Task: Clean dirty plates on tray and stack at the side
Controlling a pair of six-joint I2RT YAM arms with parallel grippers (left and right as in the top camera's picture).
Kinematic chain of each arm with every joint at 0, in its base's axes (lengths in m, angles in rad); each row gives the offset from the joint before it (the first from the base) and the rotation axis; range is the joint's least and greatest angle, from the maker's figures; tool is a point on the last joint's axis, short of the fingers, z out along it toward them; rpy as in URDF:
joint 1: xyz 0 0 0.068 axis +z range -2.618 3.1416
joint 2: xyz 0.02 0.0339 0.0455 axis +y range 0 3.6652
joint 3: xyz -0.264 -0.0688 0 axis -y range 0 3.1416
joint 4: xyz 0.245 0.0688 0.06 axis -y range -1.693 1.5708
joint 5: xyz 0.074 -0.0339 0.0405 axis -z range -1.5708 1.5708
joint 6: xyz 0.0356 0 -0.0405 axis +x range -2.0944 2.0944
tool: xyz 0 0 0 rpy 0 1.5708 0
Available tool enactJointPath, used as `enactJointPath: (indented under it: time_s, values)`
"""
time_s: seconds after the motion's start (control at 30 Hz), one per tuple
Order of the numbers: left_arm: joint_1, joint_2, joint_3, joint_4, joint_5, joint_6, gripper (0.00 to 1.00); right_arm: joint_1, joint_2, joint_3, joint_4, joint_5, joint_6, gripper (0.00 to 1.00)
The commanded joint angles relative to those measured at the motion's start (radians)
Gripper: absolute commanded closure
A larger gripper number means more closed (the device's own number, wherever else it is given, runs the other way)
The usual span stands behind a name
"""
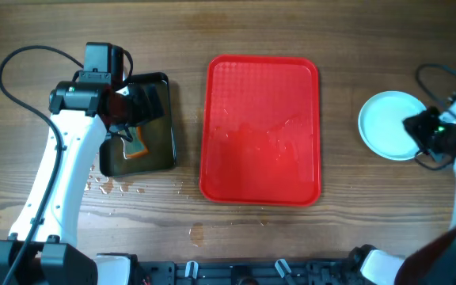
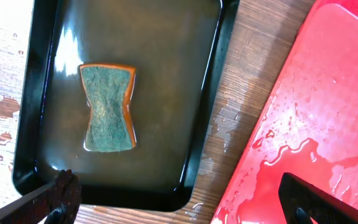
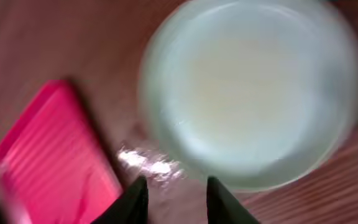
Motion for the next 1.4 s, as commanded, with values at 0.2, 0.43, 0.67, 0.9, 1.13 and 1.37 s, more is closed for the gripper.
enactJointPath:
  time_s: [0.2,0.43,0.67,0.9,1.13,1.37]
  values:
    - [0.002,-0.397,-0.001,-0.293,0.0,0.042,0.0,0.543,-0.657,0.017,-0.156,-0.08,-0.152,0.0]
    - [0.002,-0.573,-0.001,-0.366,0.015,0.028,0.0,0.557,-0.746,0.016,-0.172,-0.079,-0.045,0.0]
    - [0.002,-0.574,-0.001,-0.366,0.015,0.028,0.0,0.558,-0.752,-0.014,-0.168,-0.052,-0.057,0.0]
    - [0.002,-0.574,-0.001,-0.366,0.015,0.028,0.0,0.558,-1.125,-0.472,0.22,0.074,-0.183,0.0]
    - [0.002,-0.574,-0.001,-0.366,0.016,0.028,0.0,0.558,-1.392,-0.8,0.395,0.107,-0.18,0.0]
    - [0.002,-0.574,-0.001,-0.366,0.016,0.028,0.0,0.558,-1.393,-1.018,0.773,0.111,-0.131,0.0]
